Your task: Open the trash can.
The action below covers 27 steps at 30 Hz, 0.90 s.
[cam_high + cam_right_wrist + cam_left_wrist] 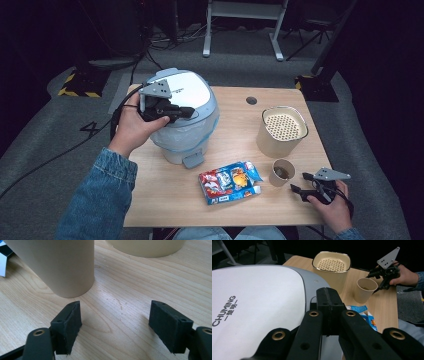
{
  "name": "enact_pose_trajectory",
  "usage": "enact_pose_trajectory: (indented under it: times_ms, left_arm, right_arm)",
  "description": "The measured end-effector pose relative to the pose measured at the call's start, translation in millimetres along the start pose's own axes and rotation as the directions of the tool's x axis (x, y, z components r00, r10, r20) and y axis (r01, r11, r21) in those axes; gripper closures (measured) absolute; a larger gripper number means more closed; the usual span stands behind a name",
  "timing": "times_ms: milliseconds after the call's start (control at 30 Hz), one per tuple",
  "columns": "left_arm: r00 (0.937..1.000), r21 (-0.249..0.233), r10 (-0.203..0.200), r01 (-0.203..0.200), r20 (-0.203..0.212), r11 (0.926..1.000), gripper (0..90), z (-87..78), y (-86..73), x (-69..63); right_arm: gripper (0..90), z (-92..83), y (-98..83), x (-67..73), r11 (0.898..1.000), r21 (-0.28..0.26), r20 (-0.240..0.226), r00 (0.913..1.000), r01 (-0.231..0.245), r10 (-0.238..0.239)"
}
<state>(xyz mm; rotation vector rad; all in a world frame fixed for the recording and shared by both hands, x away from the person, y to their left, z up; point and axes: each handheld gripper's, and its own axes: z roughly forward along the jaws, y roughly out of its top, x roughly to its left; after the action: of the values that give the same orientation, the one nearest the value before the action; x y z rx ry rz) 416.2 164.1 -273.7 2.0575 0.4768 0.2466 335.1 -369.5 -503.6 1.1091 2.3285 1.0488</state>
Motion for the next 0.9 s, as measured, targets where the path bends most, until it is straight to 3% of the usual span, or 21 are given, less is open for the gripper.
enact_pose_trajectory:
  times_ms: [433,600,733,900]
  left_arm:
    - [0.9981,0.017,-0.051,0.052,-0.034,0.9985,90.0,2.7,1.0,1.3]
    - [0.9979,0.016,-0.041,0.042,-0.051,0.999,90.0,3.4,1.0,-1.6]
    - [0.9988,0.027,-0.039,0.04,-0.03,0.9988,90.0,4.9,0.4,-3.7]
    - [0.9978,0.029,-0.04,0.041,-0.054,0.9987,90.0,4.8,0.5,-4.5]
  right_arm:
    - [26.2,0.0,0.0,0.0,1.0,0.0,0.0,1.0,0.0,0.0]
    - [26.2,0.0,0.0,0.0,1.0,0.0,0.0,1.0,0.0,0.0]
    - [26.2,0.0,0.0,0.0,1.0,0.0,0.0,1.0,0.0,0.0]
    - [26.2,0.0,0.1,0.1,1.0,0.001,0.0,1.0,-0.001,0.001]
